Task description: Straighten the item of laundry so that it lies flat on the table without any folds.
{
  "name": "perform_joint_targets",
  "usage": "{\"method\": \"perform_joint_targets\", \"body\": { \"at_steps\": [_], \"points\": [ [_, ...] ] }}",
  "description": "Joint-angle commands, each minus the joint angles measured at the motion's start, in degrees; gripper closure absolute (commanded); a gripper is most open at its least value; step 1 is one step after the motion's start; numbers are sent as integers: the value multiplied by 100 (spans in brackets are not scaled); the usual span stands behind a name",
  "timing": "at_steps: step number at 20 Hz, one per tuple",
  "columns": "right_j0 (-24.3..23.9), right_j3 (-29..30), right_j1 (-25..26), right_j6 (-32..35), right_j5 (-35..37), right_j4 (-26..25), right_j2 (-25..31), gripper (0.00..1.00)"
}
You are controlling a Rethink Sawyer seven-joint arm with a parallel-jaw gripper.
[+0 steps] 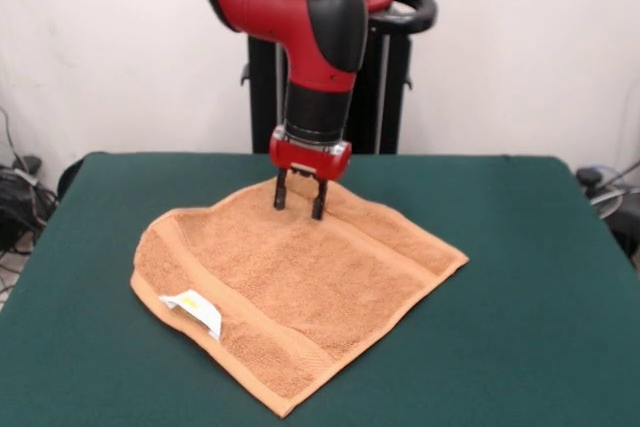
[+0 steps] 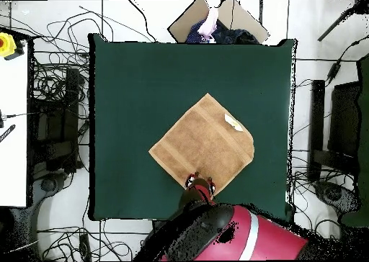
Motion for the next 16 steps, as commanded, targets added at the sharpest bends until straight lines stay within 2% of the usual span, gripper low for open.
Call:
{"method": "perform_joint_targets", "body": {
  "at_steps": [1, 6, 11, 14, 16],
  "points": [
    [40, -1134, 218, 1531, 176, 968, 456, 0],
    [437, -1110, -35, 1292, 771, 1436, 125, 0],
    [639, -1055, -282, 1280, 1211, 1777, 48, 0],
    [694, -1064, -250, 1388, 1134, 1989, 89, 0],
    [552, -1089, -167, 1524, 879, 1939, 290, 0]
  ]
}}
